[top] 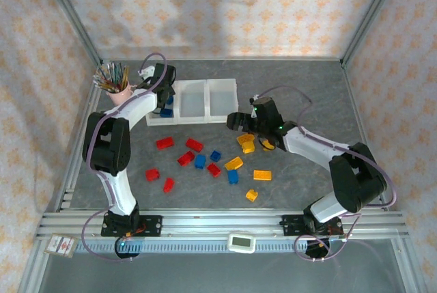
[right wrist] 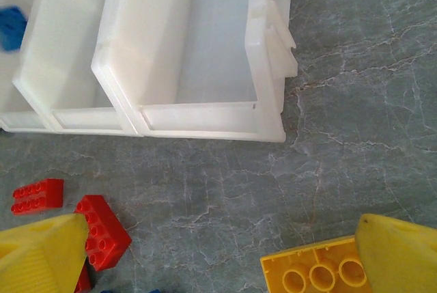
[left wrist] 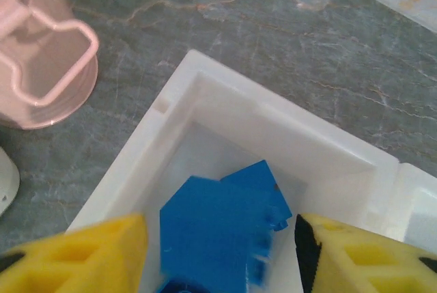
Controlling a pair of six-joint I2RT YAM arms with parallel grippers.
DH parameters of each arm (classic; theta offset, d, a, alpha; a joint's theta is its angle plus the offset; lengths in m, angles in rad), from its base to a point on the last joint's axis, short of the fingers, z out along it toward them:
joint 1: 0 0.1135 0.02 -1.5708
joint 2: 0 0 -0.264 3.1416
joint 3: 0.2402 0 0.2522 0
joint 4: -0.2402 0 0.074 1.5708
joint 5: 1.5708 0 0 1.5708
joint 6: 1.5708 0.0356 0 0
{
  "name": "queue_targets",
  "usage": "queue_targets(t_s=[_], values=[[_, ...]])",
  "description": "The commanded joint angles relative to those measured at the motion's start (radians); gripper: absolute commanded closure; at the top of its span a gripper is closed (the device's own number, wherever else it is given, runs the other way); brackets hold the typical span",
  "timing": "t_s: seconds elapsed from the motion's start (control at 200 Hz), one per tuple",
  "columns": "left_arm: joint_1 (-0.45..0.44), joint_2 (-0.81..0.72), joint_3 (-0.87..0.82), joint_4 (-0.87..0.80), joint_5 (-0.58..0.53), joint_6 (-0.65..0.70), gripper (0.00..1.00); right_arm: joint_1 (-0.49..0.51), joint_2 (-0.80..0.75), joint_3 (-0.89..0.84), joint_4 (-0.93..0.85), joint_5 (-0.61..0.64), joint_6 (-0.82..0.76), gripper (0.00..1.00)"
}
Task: Sort the legos into containers by color
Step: Place the lego in the container.
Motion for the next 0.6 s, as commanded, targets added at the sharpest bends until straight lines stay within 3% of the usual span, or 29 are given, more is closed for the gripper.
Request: queue_targets(t_s=[0.0,0.18,0.36,0.596], values=[[-0.004,-0.04,0.039,-0.01,-0.001,0.02,0.36,0.003,0.004,0.043,0.008,0.035,-0.008,0.0],[-0.006,-0.119,0.012,-0.023,0.056,0.033,0.33,0.003,-0.002,0.062,-0.029,0.04,-0.022,0.0],[-0.063,-0.244,-0.1,-0.01,0.098,0.071,0.31,0.003,-0.036,0.042,-0.073,0.025,-0.041,0.0],[-0.222,-0.416,-0.288,-0.042,0.097,0.061,0.3,0.004,-0.098,-0.016,-0.131,0.008,-0.061,0.0]])
